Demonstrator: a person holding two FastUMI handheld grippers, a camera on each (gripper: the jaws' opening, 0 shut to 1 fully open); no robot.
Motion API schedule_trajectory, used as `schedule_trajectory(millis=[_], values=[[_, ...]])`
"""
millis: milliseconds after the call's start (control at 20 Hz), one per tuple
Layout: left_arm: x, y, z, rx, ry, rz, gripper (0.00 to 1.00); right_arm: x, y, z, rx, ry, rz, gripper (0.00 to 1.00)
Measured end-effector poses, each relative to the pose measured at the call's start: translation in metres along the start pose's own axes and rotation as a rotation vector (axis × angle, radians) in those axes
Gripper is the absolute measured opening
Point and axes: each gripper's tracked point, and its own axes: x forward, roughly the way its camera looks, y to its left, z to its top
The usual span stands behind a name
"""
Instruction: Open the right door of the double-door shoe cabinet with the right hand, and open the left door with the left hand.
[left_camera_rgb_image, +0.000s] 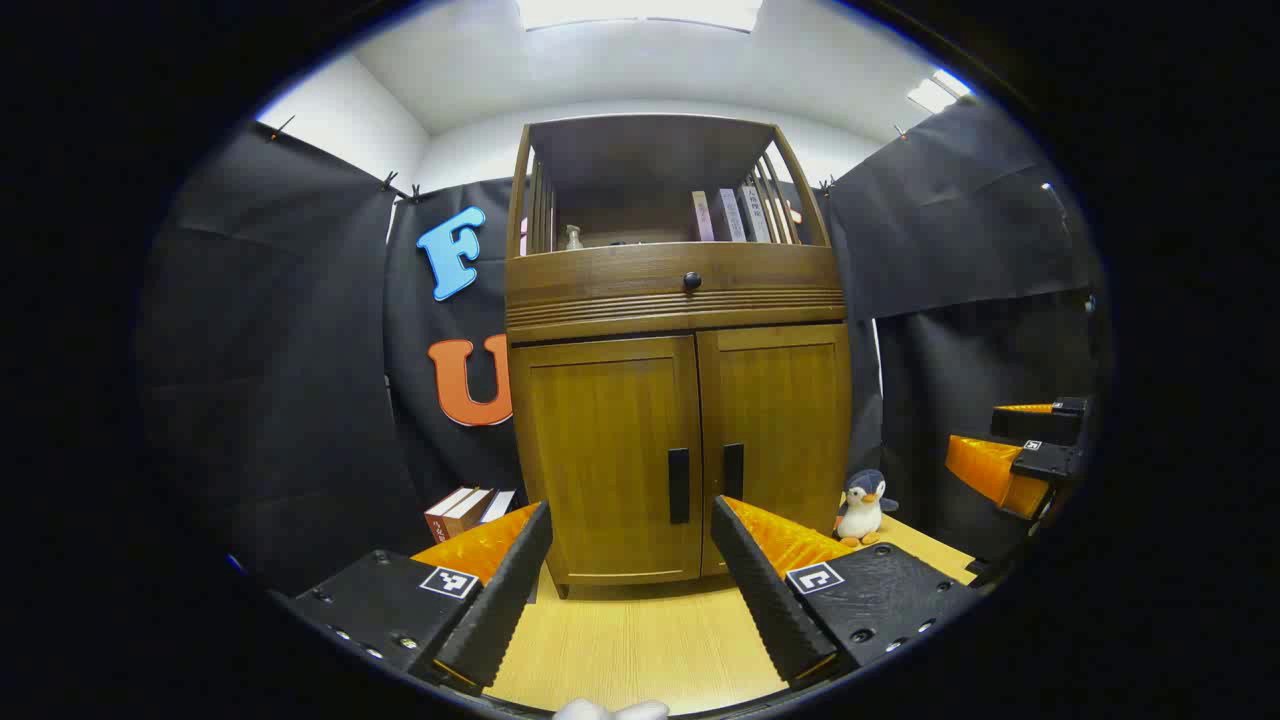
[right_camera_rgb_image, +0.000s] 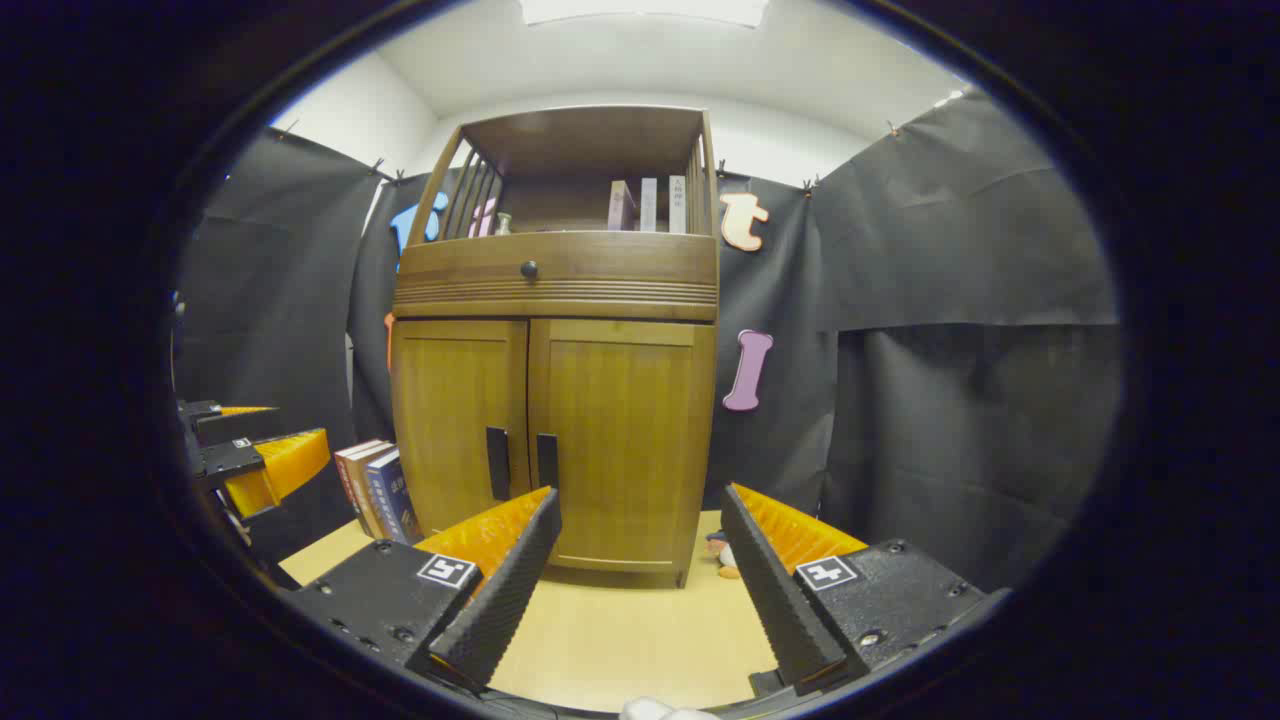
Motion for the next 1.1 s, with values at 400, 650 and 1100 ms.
schedule_trajectory(millis=[400, 650, 1100], values=[[0.003, 0.017, -0.007, -0.019, 0.008, 0.048, 0.96, 0.007, 0.005, -0.001, 0.010, 0.018, 0.016, 1.00], [0.007, 0.017, -0.008, -0.034, 0.010, 0.055, 0.96, 0.013, 0.004, -0.003, -0.003, 0.020, 0.021, 1.00], [0.037, 0.002, -0.013, -0.014, 0.008, 0.034, 1.00, 0.030, -0.012, 0.000, -0.003, 0.021, 0.012, 1.00]])
